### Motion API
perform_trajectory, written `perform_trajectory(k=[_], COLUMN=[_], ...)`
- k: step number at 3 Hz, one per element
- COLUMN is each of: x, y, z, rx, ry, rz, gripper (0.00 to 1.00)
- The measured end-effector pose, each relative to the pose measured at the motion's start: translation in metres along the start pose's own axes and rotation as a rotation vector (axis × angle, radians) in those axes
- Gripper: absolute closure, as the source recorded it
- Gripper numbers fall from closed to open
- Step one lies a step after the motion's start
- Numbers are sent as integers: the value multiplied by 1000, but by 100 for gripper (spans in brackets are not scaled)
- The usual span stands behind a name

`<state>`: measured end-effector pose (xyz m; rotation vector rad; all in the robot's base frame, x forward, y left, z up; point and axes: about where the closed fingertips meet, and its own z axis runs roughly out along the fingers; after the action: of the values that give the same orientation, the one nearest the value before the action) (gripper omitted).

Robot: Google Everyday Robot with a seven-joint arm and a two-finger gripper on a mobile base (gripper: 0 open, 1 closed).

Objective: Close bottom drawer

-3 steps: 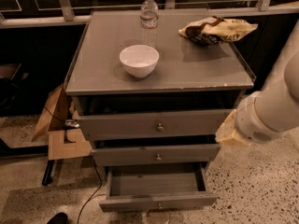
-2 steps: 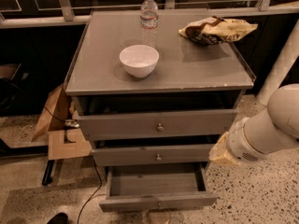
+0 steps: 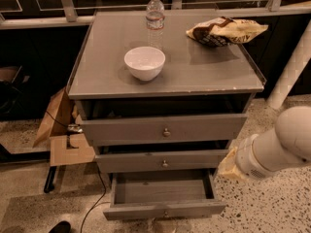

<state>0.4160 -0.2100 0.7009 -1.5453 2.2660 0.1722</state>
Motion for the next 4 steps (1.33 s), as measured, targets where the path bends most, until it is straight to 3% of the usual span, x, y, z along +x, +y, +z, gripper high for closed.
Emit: perform_trajectory(k=[2, 3, 4], x=[75, 102, 134], y=[15, 22, 46], z=[137, 193, 254], rx=[-40, -96, -219], ry=[-76, -153, -179], rz=[56, 89, 132], gripper=[100, 100, 100])
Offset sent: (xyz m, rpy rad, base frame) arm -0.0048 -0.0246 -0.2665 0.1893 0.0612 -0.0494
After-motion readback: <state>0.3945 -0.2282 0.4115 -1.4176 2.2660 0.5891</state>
